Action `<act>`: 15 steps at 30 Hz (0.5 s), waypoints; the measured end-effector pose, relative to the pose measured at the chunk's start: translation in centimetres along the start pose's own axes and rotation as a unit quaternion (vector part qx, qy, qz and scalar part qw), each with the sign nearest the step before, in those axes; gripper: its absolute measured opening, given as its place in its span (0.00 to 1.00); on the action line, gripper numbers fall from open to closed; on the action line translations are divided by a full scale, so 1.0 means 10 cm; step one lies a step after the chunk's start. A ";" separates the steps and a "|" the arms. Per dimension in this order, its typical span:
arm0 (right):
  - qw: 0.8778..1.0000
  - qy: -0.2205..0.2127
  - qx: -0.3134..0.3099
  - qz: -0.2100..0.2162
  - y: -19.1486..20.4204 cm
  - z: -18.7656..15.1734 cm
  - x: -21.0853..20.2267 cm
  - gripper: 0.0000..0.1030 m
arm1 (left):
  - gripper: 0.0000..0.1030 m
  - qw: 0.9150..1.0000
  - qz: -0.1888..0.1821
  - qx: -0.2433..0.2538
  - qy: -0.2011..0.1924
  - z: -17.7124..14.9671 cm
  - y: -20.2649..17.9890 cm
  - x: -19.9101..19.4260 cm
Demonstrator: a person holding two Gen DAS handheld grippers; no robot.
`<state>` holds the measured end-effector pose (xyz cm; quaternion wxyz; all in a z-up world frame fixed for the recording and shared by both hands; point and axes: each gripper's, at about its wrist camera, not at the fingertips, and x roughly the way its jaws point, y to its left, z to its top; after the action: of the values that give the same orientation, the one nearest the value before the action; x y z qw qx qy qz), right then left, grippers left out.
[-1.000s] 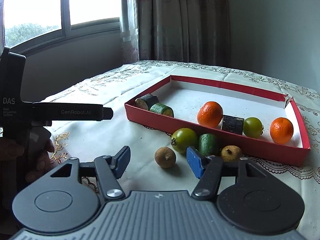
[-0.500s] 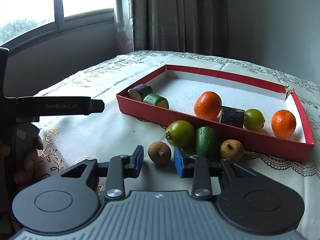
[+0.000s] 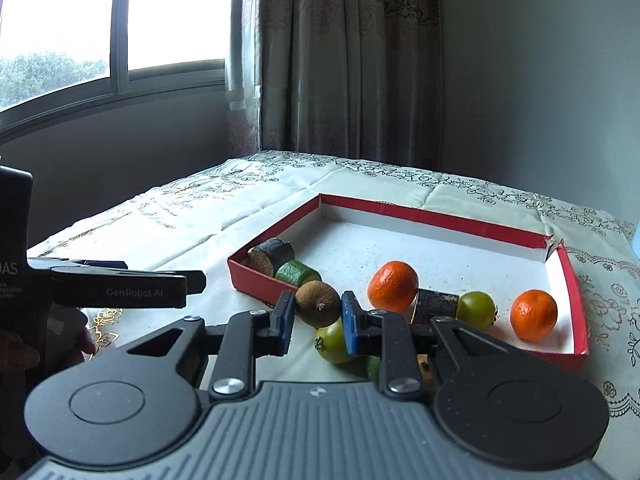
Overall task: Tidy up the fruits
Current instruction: 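Carry the kiwi into the red box and open the right gripper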
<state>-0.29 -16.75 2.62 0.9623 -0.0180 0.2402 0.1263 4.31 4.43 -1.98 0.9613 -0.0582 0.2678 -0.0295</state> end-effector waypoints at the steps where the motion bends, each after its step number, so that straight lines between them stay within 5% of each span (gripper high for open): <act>1: 1.000 -0.001 -0.001 -0.002 -0.03 0.05 0.05 0.24 | 1.00 1.000 0.000 0.000 0.000 0.00 0.00 0.00; 11: 1.000 0.024 -0.007 -0.008 -0.13 0.17 0.56 0.24 | 1.00 1.000 -0.009 -0.013 0.009 0.01 0.04 0.02; 15: 1.000 -0.005 0.012 -0.026 -0.25 0.15 0.32 0.24 | 1.00 1.000 -0.013 -0.020 0.013 0.02 0.07 0.04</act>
<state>3.73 -18.27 2.43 0.9666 -0.0118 0.2362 0.0988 4.77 5.09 -2.11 0.9558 -0.0804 0.2804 -0.0375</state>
